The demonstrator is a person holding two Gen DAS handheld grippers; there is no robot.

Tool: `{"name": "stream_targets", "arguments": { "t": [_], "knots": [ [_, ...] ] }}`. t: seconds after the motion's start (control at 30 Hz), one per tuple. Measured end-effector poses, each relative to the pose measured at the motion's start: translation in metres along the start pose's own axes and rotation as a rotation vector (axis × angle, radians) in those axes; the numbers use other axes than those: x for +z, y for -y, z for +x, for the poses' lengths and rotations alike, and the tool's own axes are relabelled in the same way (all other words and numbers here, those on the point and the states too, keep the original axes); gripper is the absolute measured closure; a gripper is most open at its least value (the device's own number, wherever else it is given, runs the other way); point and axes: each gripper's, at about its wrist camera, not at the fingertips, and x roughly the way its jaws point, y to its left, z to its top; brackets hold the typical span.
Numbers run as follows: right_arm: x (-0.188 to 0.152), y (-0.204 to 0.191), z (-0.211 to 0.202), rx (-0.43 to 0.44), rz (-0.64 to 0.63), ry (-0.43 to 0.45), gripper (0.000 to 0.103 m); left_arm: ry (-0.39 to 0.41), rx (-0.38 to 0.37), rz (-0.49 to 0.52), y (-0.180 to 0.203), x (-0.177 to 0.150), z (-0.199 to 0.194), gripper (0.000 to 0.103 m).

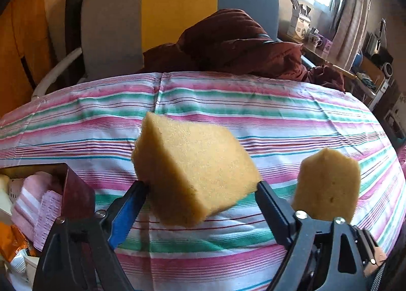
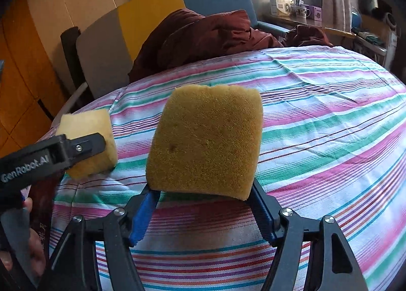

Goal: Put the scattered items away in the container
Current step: 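Grasp a yellow sponge with the right gripper while the left gripper grasps the other, then lift both yellow sponges and carry them over the gold tray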

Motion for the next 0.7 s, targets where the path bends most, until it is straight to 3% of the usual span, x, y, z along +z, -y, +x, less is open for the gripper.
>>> {"name": "stream_targets", "arguments": {
  "t": [0.27, 0.4, 0.47, 0.53, 0.7],
  "knots": [
    [-0.001, 0.000, 0.001, 0.006, 0.004, 0.004, 0.032, 0.005, -0.002, -0.006, -0.004, -0.005, 0.004, 0.012],
    [-0.001, 0.000, 0.001, 0.006, 0.003, 0.004, 0.031, -0.103, 0.087, -0.006, -0.007, -0.012, 0.027, 0.015],
    [-0.001, 0.000, 0.001, 0.007, 0.004, 0.004, 0.031, -0.082, 0.039, -0.075, -0.018, -0.014, 0.026, 0.022],
    [-0.001, 0.000, 0.000, 0.008, 0.006, 0.005, 0.031, -0.078, 0.037, -0.084, -0.019, -0.013, 0.025, 0.025],
    [-0.001, 0.000, 0.000, 0.011, 0.008, 0.006, 0.031, -0.014, 0.013, -0.120, -0.019, -0.012, 0.011, 0.026]
  ]
}}
